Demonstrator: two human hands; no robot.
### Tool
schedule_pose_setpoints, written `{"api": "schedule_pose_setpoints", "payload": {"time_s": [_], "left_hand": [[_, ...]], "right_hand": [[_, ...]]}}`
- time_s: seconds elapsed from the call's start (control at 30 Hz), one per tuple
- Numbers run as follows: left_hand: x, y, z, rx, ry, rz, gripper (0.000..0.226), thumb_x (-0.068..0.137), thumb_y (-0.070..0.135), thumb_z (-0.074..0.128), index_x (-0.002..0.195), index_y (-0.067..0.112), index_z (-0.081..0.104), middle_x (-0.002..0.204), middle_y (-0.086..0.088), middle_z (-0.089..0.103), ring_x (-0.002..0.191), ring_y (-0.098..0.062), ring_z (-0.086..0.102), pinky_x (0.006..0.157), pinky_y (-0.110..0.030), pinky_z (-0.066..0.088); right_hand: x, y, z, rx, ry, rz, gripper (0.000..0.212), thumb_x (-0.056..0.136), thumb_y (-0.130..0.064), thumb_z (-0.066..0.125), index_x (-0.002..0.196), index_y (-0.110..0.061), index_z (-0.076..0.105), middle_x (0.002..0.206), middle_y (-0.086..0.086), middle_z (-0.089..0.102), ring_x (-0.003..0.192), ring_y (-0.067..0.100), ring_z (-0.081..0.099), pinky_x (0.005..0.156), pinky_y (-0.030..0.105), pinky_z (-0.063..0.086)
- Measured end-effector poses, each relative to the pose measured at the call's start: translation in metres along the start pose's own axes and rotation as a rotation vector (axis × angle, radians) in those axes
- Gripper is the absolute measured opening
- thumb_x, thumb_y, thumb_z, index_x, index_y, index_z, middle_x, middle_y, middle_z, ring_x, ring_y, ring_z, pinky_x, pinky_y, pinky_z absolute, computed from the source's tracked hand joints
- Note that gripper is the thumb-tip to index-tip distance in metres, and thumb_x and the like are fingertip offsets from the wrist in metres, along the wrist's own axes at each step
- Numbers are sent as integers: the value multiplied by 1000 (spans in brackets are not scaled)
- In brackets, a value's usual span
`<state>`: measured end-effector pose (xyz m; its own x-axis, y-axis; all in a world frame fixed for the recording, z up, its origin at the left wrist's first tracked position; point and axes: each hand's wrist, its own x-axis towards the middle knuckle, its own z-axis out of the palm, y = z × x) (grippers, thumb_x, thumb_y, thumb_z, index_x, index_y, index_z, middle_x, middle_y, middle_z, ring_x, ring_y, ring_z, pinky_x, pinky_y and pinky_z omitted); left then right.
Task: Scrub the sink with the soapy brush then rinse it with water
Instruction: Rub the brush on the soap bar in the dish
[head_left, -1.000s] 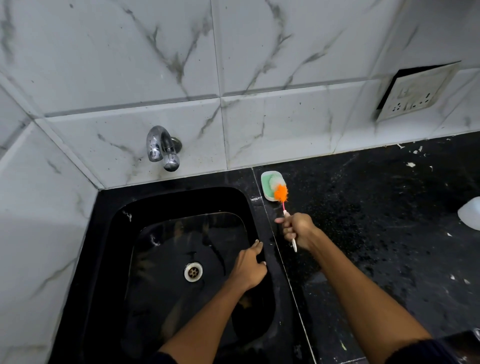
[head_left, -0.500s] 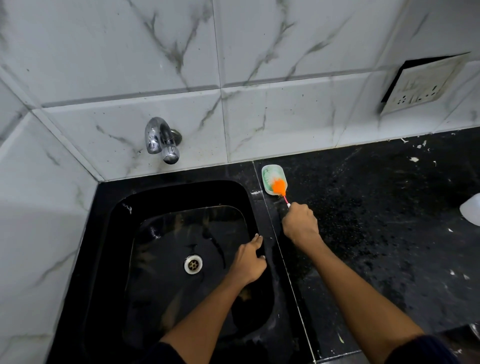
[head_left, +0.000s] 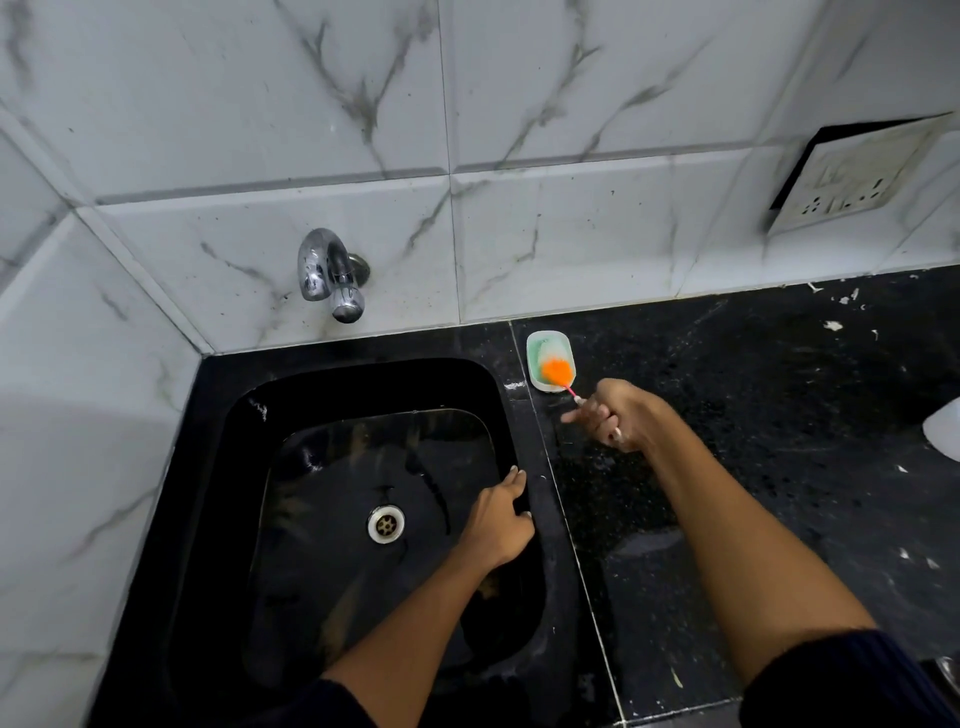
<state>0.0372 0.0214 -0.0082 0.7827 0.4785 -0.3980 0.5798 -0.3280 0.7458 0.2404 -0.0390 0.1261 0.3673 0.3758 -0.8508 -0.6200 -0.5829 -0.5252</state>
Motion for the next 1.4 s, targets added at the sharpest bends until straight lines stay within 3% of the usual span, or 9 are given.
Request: {"api": "schedule_pose_setpoints", "payload": {"time_s": [0.07, 0.13, 0.3, 0.37, 0.53, 0.8, 1.07, 1.23, 1.4], "left_hand": [[0, 1, 0, 3, 1, 3, 71, 91, 6, 57, 155, 16, 28, 164, 8, 15, 60, 1, 59, 81, -23, 54], [-1, 3, -1, -1, -2, 8, 71, 91, 6, 57, 155, 16, 28, 164, 7, 15, 80, -7, 69, 82, -22, 54], [-1, 1, -2, 17, 1, 17, 71, 91, 5, 56, 155, 16, 28, 164, 7, 15, 46, 5, 51, 73, -25, 55], [-1, 0, -1, 16, 0, 22, 71, 91, 4, 55, 156, 16, 27, 164, 7, 14, 41, 5, 48, 70, -25, 56], [-2, -1, -1, 28, 3, 32, 71, 91, 3, 55, 156, 16, 27, 164, 6, 15, 42, 8, 49, 72, -23, 55], [3, -7, 1, 42, 11, 35, 72, 90, 4, 56, 155, 17, 29, 164, 7, 17, 58, -10, 61, 80, -28, 58], [5, -8, 1, 40, 13, 44, 71, 89, 3, 55, 154, 15, 31, 164, 5, 18, 60, -4, 60, 85, -30, 58], [4, -7, -1, 45, 3, 47, 71, 88, 3, 54, 154, 16, 32, 164, 6, 19, 62, -10, 65, 81, -24, 57], [3, -4, -5, 37, -20, 38, 71, 89, 5, 55, 155, 17, 30, 164, 7, 17, 66, 5, 56, 86, -18, 49]], "right_hand": [[5, 1, -15, 231, -135, 62, 37, 100, -8, 20, 100, 5, 55, 44, -3, 36, 26, 3, 26, 23, 14, 19], [9, 8, -16, 209, -82, 14, 33, 102, -10, 26, 97, 5, 55, 48, 0, 36, 29, 5, 29, 24, 15, 22], [20, 30, -2, -354, 399, -369, 22, 83, -22, 71, 81, -2, 63, 66, 13, 62, 47, 21, 56, 42, 27, 47], [19, 37, 1, -649, 562, -461, 16, 77, -23, 69, 84, -10, 62, 80, 12, 66, 66, 28, 66, 56, 37, 58], [8, 49, 14, -1133, 698, -608, 17, 89, -18, 55, 102, -8, 57, 103, 16, 61, 95, 36, 60, 77, 41, 48], [13, 58, 19, -843, 692, -600, 15, 84, -16, 48, 92, -12, 60, 91, 10, 60, 79, 28, 56, 69, 36, 47], [16, 67, 23, -765, 662, -596, 14, 83, -15, 50, 79, -10, 63, 83, 8, 60, 72, 26, 57, 62, 34, 48], [14, 67, 23, -903, 673, -505, 13, 84, -20, 57, 92, -9, 60, 93, 8, 59, 80, 25, 56, 65, 33, 45], [10, 50, 28, -861, 644, -461, 23, 83, -22, 58, 102, -8, 58, 100, 10, 58, 91, 29, 59, 73, 37, 50]]}}
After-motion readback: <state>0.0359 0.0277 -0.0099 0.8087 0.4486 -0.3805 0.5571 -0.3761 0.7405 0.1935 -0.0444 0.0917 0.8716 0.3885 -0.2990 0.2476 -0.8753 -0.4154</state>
